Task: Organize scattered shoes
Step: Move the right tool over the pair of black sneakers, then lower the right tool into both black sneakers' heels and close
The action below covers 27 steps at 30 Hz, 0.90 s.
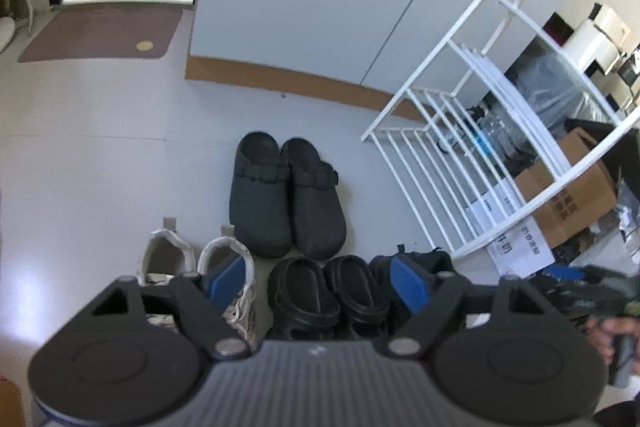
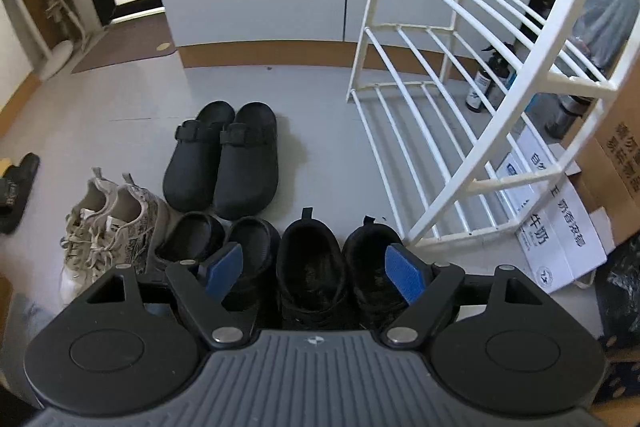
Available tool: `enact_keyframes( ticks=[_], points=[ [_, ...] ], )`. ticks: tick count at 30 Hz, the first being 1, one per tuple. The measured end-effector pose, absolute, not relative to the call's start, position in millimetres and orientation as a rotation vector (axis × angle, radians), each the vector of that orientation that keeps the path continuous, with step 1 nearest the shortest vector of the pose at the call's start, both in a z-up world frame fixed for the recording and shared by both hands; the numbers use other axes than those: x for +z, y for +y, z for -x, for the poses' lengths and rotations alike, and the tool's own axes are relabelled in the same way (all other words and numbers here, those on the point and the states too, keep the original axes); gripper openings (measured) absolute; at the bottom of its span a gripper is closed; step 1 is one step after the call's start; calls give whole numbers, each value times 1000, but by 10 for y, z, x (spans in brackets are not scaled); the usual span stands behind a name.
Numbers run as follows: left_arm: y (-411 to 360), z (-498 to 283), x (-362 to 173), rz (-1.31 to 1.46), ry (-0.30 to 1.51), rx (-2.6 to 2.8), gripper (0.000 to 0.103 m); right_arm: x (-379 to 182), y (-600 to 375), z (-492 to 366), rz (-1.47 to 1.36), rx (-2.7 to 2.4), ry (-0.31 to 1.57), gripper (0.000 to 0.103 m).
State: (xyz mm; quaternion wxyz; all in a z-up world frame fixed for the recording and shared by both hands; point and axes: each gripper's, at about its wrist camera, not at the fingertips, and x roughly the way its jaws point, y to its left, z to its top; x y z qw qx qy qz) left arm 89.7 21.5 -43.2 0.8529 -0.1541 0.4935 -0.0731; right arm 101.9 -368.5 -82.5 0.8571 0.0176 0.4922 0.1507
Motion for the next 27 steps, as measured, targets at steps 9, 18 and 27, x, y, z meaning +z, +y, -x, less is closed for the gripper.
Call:
enact_keyframes(
  ticks=[9, 18, 27],
  points=[
    [155, -1482, -617, 397, 1055, -238, 80, -1366, -3714, -1272, -131, 205, 1083, 82],
    [216, -1696, -1122, 309, 1188, -151, 80, -1925, -3285, -1386, -46, 162, 1140, 82],
    [262, -1676, -1112, 381, 1202, -186, 80, -2468, -3164, -1449, -98, 157, 1130, 82]
  ],
)
